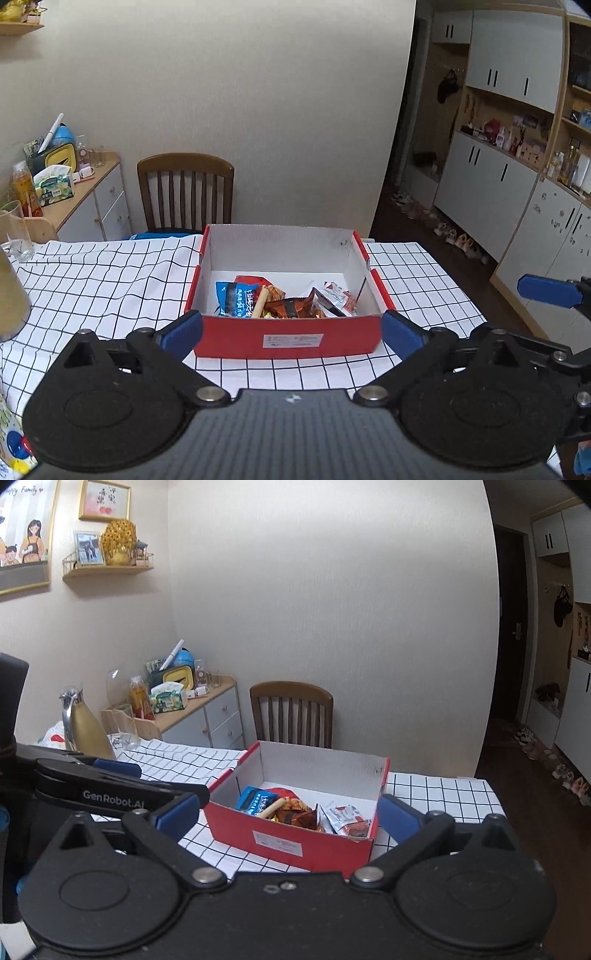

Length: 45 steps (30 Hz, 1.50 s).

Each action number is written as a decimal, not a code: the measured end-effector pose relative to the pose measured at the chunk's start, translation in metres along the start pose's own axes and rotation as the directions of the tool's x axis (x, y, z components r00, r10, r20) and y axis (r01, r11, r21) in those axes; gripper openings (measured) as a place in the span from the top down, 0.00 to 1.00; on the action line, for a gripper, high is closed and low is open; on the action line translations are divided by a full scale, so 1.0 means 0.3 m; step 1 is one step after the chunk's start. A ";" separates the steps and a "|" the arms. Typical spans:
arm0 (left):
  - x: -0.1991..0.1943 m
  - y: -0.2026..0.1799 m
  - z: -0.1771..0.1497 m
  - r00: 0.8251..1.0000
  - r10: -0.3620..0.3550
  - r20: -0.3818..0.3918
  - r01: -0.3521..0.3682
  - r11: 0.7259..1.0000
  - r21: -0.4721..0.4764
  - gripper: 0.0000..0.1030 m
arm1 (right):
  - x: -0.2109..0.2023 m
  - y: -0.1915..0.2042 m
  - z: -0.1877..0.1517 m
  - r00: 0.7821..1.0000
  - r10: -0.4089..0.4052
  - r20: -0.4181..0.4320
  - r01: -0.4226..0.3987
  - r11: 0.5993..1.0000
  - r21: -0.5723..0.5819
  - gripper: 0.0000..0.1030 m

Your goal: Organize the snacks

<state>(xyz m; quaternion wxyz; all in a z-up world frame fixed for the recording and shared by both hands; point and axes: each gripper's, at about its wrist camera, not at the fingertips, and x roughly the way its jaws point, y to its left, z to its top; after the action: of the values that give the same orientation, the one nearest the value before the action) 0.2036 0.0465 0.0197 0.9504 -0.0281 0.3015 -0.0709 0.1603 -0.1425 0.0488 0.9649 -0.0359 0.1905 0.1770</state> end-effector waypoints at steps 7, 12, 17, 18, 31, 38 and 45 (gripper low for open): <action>-0.029 -0.018 -0.017 1.000 0.014 0.004 -0.014 1.000 0.007 0.00 | -0.031 -0.020 -0.021 1.000 -0.022 0.008 0.022 0.997 0.076 0.00; -0.042 -0.019 -0.020 1.000 0.024 0.011 -0.024 1.000 0.011 0.00 | -0.044 -0.034 -0.040 0.999 -0.032 0.022 0.029 0.993 0.116 0.00; -0.044 -0.015 -0.021 1.000 0.022 0.002 -0.022 1.000 0.002 0.00 | -0.058 -0.035 -0.050 0.998 -0.056 0.021 0.054 0.992 0.115 0.00; -0.043 -0.014 -0.020 1.000 0.019 0.000 -0.019 1.000 -0.001 0.00 | -0.059 -0.033 -0.050 0.998 -0.057 0.015 0.055 0.992 0.111 0.00; -0.042 -0.022 -0.019 1.000 0.020 0.002 -0.020 1.000 0.005 0.00 | -0.062 -0.040 -0.044 0.997 -0.075 0.002 0.074 0.989 0.127 0.00; -0.039 -0.021 -0.017 1.000 0.016 -0.001 -0.016 1.000 0.001 0.00 | -0.059 -0.045 -0.047 0.997 -0.080 -0.003 0.080 0.988 0.135 0.00; -0.037 -0.022 -0.018 1.000 0.017 -0.002 -0.017 1.000 0.002 0.00 | -0.052 -0.044 -0.045 0.997 -0.077 -0.005 0.077 0.988 0.132 0.00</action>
<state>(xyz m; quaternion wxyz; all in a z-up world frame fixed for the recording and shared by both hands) 0.1908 0.0415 0.0223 0.9506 -0.0245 0.3028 -0.0633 0.1466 -0.1619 0.0423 0.9713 0.0208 0.2004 0.1267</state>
